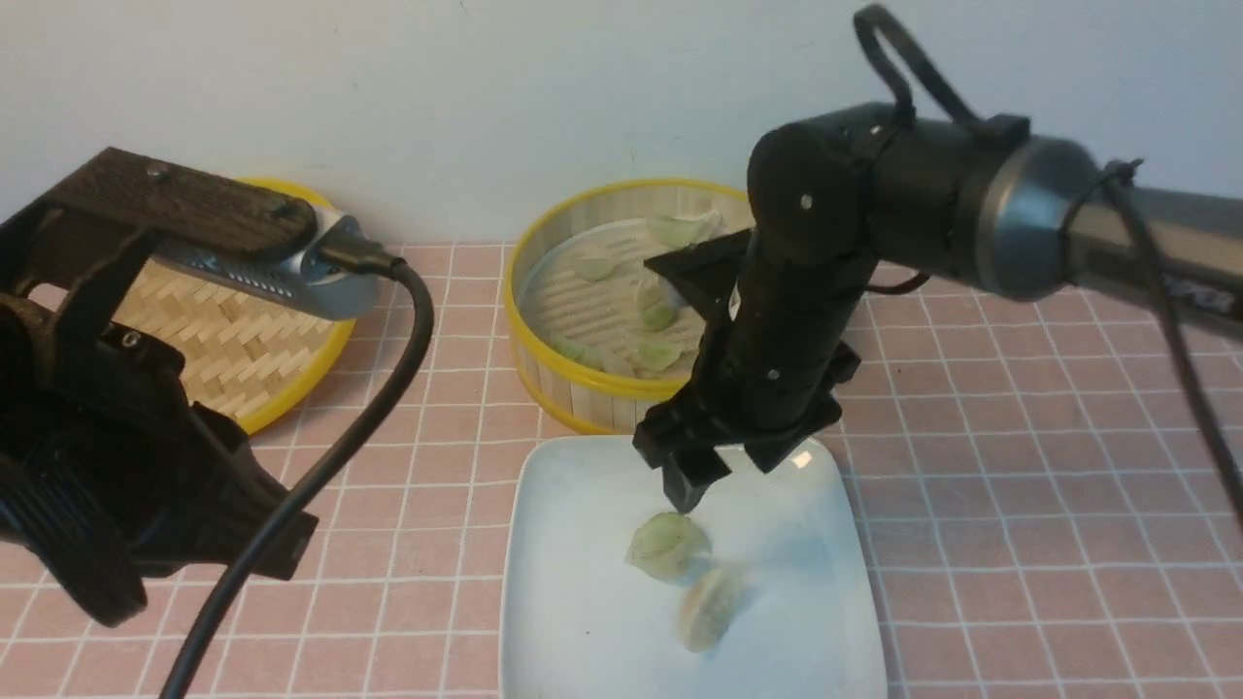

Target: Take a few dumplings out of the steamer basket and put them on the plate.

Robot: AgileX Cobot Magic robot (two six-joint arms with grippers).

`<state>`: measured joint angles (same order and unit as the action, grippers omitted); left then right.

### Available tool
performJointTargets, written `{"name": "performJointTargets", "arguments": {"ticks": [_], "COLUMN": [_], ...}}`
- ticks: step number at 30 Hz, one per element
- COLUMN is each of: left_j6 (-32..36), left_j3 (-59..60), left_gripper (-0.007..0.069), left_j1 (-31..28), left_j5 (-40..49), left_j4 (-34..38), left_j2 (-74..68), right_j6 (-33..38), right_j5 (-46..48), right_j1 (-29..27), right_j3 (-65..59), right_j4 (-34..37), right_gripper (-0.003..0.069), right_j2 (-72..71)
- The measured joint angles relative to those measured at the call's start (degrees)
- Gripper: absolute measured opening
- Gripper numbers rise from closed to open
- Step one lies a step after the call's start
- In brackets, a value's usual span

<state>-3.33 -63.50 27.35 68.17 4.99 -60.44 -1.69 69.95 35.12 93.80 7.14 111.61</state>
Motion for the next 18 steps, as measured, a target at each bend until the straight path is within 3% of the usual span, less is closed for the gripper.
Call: {"name": "performJointTargets", "arguments": {"ticks": [3,7,8,9,13,18], "left_j6": [0.0,0.0,0.0,0.0,0.0,0.0], "left_j3": [0.0,0.0,0.0,0.0,0.0,0.0], "left_gripper": [-0.0006,-0.0006,-0.0006,-0.0006,-0.0006,-0.0006], "left_j1": [0.0,0.0,0.0,0.0,0.0,0.0], "left_j5": [-0.73,-2.78,-2.78,-3.17,-5.39,-8.37], "left_j4": [0.0,-0.05,-0.05,0.01,0.01,0.01], "left_j2": [0.0,0.0,0.0,0.0,0.0,0.0], "right_j6": [-0.13,-3.06,-3.06,-4.23,-5.89,-6.45], "right_j5": [0.23,0.6,0.59,0.71,-3.85,-19.81], "right_j1": [0.0,0.0,0.0,0.0,0.0,0.0], "right_j3": [-0.25,-2.92,-3.1,-4.42,-12.22,-30.37], "right_j4": [-1.72,-3.42,-3.43,-3.84,-4.91,-7.73], "right_gripper": [0.0456,0.0246,0.0246,0.0181,0.0033,-0.0011], "right_j2": [-4.71,-20.05,-20.05,-25.32,-40.48,-61.11]}}
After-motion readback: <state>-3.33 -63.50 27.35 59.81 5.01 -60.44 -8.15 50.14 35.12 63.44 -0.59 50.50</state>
